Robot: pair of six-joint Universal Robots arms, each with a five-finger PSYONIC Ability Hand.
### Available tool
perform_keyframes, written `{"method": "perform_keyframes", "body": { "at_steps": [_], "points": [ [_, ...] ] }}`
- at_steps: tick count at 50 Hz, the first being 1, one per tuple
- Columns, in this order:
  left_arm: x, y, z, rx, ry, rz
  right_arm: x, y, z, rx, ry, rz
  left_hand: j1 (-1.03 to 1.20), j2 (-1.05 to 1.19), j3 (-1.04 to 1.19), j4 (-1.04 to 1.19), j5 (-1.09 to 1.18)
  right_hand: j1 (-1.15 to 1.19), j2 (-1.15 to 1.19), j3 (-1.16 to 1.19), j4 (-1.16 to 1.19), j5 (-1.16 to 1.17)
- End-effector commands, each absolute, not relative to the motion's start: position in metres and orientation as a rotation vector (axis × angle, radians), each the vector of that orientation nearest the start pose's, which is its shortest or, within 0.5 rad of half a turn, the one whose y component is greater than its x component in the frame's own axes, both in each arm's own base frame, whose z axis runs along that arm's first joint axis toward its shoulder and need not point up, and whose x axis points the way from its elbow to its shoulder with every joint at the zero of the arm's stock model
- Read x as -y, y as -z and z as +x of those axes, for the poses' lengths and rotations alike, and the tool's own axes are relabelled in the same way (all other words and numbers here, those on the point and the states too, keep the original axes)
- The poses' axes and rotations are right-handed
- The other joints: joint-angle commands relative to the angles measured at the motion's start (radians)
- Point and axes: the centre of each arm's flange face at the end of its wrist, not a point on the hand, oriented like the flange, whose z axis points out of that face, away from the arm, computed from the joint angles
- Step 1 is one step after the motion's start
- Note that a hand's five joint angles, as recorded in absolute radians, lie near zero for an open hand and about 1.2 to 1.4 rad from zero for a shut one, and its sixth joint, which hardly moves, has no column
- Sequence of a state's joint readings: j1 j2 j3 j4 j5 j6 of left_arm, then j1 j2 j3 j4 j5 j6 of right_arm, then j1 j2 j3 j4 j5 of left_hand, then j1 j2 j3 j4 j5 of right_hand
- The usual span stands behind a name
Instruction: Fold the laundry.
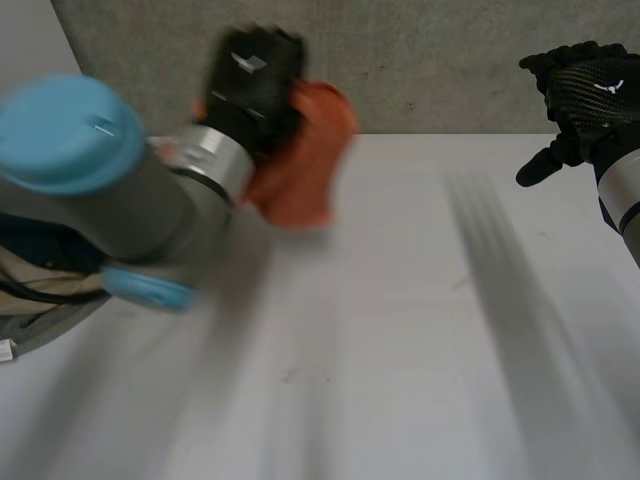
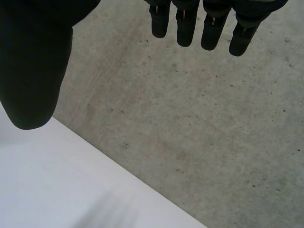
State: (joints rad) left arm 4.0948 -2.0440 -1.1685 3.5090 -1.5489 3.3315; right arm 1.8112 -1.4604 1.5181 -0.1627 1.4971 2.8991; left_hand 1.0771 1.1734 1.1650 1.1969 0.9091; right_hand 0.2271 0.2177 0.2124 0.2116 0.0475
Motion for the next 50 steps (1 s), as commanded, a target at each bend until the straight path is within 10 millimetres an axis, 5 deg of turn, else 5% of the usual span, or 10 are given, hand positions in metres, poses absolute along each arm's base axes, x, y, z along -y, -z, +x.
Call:
{"method": "perform_keyframes", "body": {
  "at_steps": [1,2,5,9,14,20,24,27,35,50],
  "points": [
    [0.252,-0.208,-0.42,-2.303,2.643,1.055,0.298,-0.307,0.214,-1.992,2.299,-0.571,0.319,0.223,0.231,0.199,0.313,-0.053,-0.043,-0.038,-0.037,-0.048],
    [0.252,-0.2,-0.423,-2.345,2.632,1.057,0.298,-0.306,0.214,-1.994,2.298,-0.572,0.319,0.223,0.231,0.199,0.313,-0.053,-0.043,-0.038,-0.037,-0.048],
    [0.248,-0.191,-0.429,-2.473,2.633,1.076,0.299,-0.303,0.214,-2.011,2.282,-0.577,-0.903,-0.999,-0.99,-1.022,-0.909,-0.053,-0.043,-0.038,-0.037,-0.048],
    [0.246,-0.202,-0.425,-2.515,2.661,1.068,0.301,-0.294,0.216,-2.081,2.222,-0.621,-0.903,-0.999,-0.99,-1.022,-0.909,-0.053,-0.043,-0.038,-0.037,-0.048],
    [0.258,-0.261,-0.374,-2.409,2.732,0.89,0.303,-0.279,0.22,-2.203,2.095,-0.731,-0.896,-0.992,-0.984,-1.016,-0.902,-0.053,-0.043,-0.038,-0.037,-0.048],
    [0.247,-0.272,-0.327,-2.472,2.605,0.792,0.298,-0.255,0.222,-2.352,1.861,-0.974,-0.875,-0.972,-0.963,-0.995,-0.882,-0.053,-0.043,-0.038,-0.037,-0.048],
    [0.225,-0.254,-0.306,-2.603,2.422,0.792,0.295,-0.243,0.222,-2.409,1.744,-1.06,-0.875,-0.972,-0.963,-0.995,-0.882,-0.053,-0.043,-0.038,-0.037,-0.048],
    [0.21,-0.221,-0.294,-2.701,2.218,0.833,0.293,-0.229,0.222,-2.453,1.65,-1.065,-0.843,-0.939,-0.931,-0.963,-0.85,-0.02,-0.01,-0.005,-0.004,-0.015],
    [0.206,-0.169,-0.256,-2.627,1.871,0.937,0.282,-0.179,0.225,-2.475,1.458,-1.011,-0.603,-0.699,-0.691,-0.723,-0.609,0.125,0.134,0.14,0.141,0.13],
    [0.218,-0.128,-0.266,-2.593,1.735,1.098,0.289,-0.131,0.238,-2.319,1.537,-0.985,-0.473,-0.569,-0.561,-0.593,-0.479,0.363,0.372,0.377,0.378,0.368]
  ]
}}
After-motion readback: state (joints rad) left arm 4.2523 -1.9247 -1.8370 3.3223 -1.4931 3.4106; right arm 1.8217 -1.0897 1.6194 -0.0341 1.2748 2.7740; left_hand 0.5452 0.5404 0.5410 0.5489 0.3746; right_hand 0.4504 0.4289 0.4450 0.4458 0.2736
